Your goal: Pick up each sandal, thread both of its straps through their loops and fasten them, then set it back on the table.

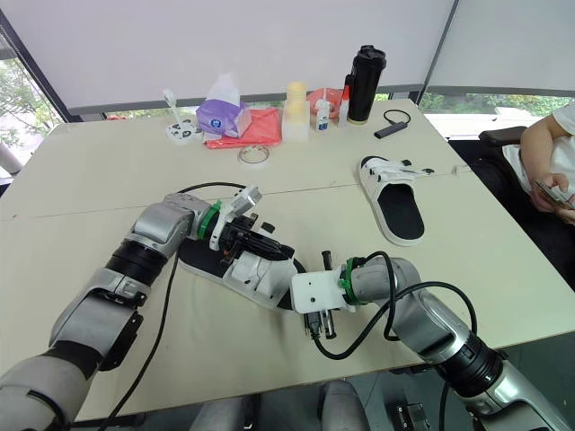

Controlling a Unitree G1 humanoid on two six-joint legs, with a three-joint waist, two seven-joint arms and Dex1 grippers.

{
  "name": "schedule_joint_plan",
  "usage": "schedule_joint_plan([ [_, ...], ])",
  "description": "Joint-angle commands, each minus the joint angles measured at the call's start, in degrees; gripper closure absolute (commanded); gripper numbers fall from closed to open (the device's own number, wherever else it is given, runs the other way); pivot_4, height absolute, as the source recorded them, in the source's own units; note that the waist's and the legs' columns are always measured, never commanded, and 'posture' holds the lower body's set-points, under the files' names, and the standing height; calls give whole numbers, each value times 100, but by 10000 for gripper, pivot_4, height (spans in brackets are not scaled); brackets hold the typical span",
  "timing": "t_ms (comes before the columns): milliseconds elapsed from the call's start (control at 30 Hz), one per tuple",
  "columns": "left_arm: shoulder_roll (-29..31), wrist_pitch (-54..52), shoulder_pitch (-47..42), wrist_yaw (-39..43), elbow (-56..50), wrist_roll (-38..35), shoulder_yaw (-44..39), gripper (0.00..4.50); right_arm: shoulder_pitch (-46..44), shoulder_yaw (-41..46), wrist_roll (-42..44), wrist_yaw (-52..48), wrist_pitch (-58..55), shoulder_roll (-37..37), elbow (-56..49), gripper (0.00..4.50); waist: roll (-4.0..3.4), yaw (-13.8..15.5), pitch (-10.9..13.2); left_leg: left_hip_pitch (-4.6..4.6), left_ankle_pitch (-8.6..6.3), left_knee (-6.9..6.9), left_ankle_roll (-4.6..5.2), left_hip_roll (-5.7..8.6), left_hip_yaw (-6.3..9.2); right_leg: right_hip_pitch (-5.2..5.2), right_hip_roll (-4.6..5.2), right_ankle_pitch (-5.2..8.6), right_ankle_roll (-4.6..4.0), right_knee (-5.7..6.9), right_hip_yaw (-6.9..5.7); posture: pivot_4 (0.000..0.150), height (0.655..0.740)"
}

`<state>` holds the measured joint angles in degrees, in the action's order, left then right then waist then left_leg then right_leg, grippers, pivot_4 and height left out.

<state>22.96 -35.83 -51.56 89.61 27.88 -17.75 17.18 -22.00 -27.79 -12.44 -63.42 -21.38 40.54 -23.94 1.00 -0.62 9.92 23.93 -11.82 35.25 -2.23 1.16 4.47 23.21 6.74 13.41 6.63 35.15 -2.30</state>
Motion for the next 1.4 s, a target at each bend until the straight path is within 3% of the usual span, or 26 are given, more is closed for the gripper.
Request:
schedule_joint_plan([
  [33,-64,-49,-87,-135,-169,-225,-300,44730,170,-202,-189,-23,-229,87,243,45000,0,0,0,0,0,1,0,0,0,0,0,0,0,1,0,1500,7400],
  [433,-79,-454,-171,-226,-250,-719,-787,44730,156,-199,-191,-24,-222,96,261,45000,0,-1,0,-1,0,8,0,0,1,-2,0,-1,1,7,0,1500,7400],
  [1033,-542,658,-388,-1013,1419,123,-566,44730,197,-170,-190,-31,-265,146,191,45000,2,36,-2,-7,0,19,0,2,1,-14,0,-1,2,8,0,1500,7400],
  [1400,-579,577,-510,-899,1938,489,-494,44730,225,-171,-207,-21,-308,136,155,45000,3,104,-4,-44,-1,24,-2,1,2,-54,2,1,2,4,-1,1500,7400],
])
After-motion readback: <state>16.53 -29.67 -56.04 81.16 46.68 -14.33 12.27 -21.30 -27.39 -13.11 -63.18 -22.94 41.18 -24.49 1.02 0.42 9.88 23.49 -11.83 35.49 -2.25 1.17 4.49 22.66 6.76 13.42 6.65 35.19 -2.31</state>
